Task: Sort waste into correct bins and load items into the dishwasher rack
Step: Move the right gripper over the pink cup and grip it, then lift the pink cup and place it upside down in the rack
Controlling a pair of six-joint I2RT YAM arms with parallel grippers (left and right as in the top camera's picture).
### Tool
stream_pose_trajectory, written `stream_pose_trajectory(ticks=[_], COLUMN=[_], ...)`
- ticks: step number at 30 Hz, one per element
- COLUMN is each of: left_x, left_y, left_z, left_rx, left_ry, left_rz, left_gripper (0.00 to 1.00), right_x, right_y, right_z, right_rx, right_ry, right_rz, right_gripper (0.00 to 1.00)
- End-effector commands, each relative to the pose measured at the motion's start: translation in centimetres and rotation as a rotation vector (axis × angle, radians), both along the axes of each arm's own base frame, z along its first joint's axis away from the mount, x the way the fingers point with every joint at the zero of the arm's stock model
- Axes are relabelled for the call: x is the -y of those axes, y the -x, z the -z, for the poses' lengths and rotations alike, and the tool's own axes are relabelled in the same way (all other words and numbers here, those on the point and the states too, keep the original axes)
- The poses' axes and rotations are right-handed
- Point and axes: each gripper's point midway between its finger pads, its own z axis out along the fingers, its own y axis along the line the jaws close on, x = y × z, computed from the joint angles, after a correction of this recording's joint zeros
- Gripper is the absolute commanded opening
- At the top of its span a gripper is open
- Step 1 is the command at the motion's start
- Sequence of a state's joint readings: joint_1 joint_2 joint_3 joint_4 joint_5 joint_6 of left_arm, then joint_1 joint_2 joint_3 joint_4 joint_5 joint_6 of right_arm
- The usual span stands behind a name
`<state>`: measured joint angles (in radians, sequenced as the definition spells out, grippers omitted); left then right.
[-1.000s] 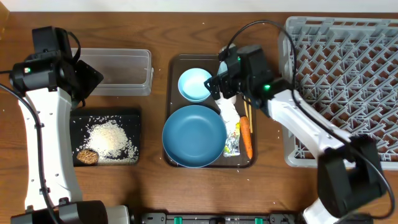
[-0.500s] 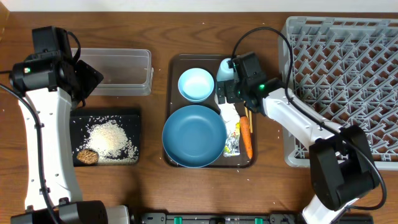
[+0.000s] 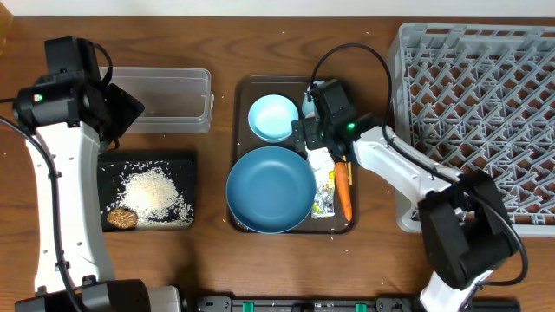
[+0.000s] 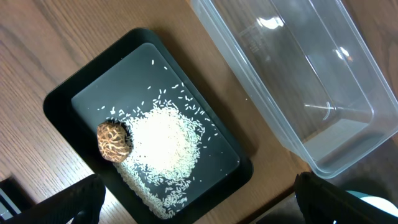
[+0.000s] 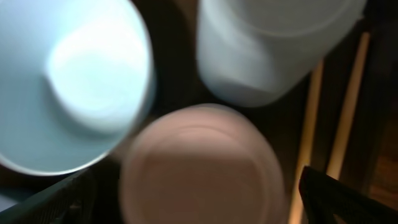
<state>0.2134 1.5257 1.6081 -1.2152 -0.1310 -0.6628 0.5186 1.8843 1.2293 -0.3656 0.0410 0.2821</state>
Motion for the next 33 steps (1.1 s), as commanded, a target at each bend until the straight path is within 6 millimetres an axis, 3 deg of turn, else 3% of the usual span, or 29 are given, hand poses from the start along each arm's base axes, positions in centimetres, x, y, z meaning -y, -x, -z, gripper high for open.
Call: stream_pose_trajectory(ticks=[1,3,6,14,24,27,33], left_x=[-0.2,-0.2,-0.2,-0.2,-0.2,-0.2,-0.2], left_y=[0.2,0.2,0.2,0.2,0.2,0.2,0.2], left_z=[-0.9,-0.9,-0.9,-0.9,-0.9,-0.9,-0.9], left_rx=[0.027,0.027,0.027,0.027,0.027,0.027,0.027], left_ry=[-0.009,-0.009,-0.009,-0.009,-0.009,-0.009,-0.009], left_rz=[-0.020,-0.020,-0.020,-0.020,-0.020,-0.020,-0.020], left_gripper=[0.98,0.98,0.98,0.98,0.98,0.98,0.98], right_x=[0.2,0.2,0.0,-0.1,-0.1,-0.2,-0.2], right_y=[-0.6,-0.6,-0.7,-0.7,-0.7,-0.7,-0.9], right_z=[0.1,0.1,-0.1,0.0,-0.1,-0.3,-1.8], right_rx=[0.019,0.020,0.030,0.030,0.031,0.036,0.063], right_ry=[0.027,0.027,0.021,0.021,0.019,0.016,-0.001], right_rz=[0.033,0.033,0.029,0.027,0.027,0.027,0.028], right_gripper=[0.99,0.99,0.89,0.75,0.67,0.57,0.54])
